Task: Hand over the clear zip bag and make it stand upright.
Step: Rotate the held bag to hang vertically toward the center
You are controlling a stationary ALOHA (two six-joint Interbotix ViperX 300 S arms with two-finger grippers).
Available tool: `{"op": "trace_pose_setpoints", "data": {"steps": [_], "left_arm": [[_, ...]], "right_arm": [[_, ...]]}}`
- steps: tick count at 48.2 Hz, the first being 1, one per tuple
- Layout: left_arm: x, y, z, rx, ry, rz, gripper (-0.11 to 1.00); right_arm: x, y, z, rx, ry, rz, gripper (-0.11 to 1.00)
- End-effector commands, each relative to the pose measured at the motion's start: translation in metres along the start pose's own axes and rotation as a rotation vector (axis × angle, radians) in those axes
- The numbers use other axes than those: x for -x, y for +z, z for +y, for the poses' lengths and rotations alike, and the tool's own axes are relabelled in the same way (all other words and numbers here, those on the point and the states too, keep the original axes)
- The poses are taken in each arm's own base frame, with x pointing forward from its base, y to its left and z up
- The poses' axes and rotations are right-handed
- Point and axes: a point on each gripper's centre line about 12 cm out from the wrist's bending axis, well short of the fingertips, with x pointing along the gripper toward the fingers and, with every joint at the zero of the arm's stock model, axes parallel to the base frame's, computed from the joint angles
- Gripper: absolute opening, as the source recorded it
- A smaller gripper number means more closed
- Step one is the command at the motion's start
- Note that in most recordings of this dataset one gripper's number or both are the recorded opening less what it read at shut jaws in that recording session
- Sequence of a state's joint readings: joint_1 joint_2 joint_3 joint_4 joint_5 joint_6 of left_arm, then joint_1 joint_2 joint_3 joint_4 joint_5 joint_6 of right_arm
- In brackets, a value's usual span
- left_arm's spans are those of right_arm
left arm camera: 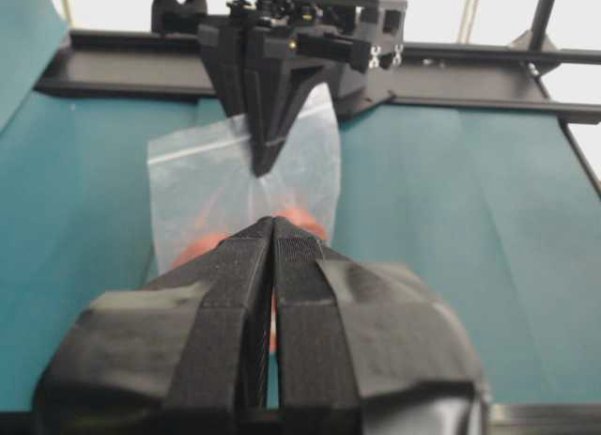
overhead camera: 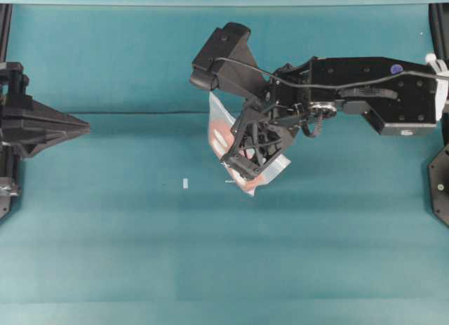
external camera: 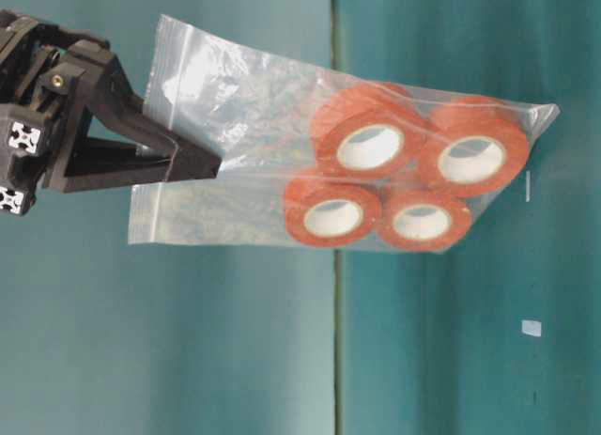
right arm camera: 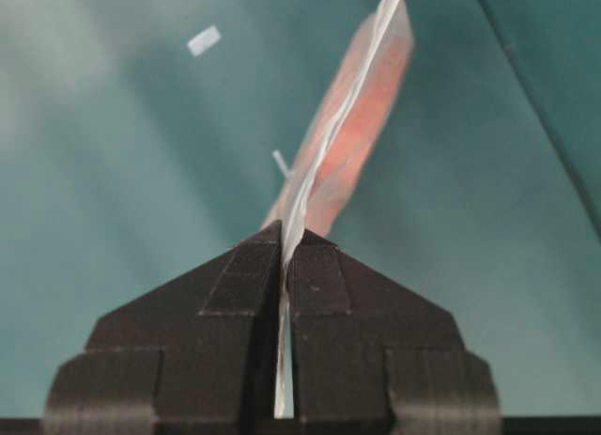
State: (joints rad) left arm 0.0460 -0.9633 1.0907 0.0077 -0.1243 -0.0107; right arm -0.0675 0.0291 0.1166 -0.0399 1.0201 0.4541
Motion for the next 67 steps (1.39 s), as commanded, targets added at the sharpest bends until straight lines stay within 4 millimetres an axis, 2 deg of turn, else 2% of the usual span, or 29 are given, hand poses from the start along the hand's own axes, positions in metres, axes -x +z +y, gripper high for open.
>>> {"op": "trace_pose_setpoints", "data": {"steps": [1, 8, 18, 40, 67], "left_arm": [[-0.001, 0.007, 0.001, -0.003, 0.003, -0.020, -0.01], [0.000, 0.008, 0.001, -0.003, 0.003, -0.023, -0.01], [0.000, 0.008, 0.001, -0.003, 0.003, -0.023, -0.01], [0.000, 0.008, 0.001, -0.002, 0.004, -0.023, -0.01], [0.000, 0.008, 0.001, -0.003, 0.003, -0.023, -0.01]], "right_arm": [[0.013, 0.007, 0.004, 0.022, 0.024, -0.036, 0.03], [0.013, 0.007, 0.005, 0.043, 0.027, -0.035, 0.03], [0.012, 0.004, 0.012, 0.179, 0.034, -0.029, 0.03], [0.018, 0.009, 0.014, 0.231, 0.042, -0.043, 0.03], [0.017, 0.003, 0.019, 0.385, 0.038, -0.016, 0.03]]}}
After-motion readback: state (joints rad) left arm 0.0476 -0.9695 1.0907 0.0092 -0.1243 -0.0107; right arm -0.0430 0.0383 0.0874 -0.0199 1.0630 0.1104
